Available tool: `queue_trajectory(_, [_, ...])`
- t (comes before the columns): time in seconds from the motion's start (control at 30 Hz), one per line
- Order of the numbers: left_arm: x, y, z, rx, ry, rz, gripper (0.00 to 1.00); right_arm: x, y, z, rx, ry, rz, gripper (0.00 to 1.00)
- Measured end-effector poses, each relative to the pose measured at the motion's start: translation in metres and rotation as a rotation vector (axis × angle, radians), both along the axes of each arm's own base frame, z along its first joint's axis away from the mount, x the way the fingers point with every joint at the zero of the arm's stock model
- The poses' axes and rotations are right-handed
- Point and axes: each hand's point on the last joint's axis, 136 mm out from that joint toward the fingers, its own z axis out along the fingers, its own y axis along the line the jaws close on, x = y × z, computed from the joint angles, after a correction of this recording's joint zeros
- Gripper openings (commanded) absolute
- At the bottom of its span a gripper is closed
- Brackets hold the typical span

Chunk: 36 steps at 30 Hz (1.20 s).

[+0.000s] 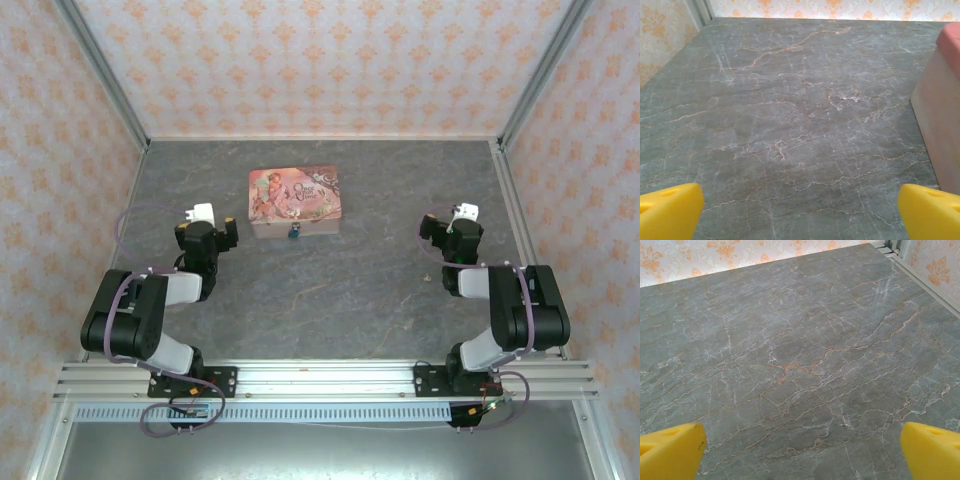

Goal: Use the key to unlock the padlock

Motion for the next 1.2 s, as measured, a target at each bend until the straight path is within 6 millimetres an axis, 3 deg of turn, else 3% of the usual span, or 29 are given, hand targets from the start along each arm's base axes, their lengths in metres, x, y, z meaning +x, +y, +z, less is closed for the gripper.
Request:
queue_trajectory(0.97, [0.002, -0.003, 0.002, 0.001, 0.025, -0.017, 1.0, -0.001, -0.001, -0.001, 0.001, 0.007, -0.008, 0.99])
queue_trajectory(1.1, [-0.006, 0.003, 0.039, -0.002, -0.038, 0.014, 1.0, -0.008, -0.002, 0.004, 0.009, 0.041, -0.016, 0.99])
queue_trajectory(1.2, [-0.019, 0.005, 0.086, -0.042, -0.143, 0.041, 1.0, -0.008, 0.0, 0.032, 0.03, 0.018, -0.016, 0.99])
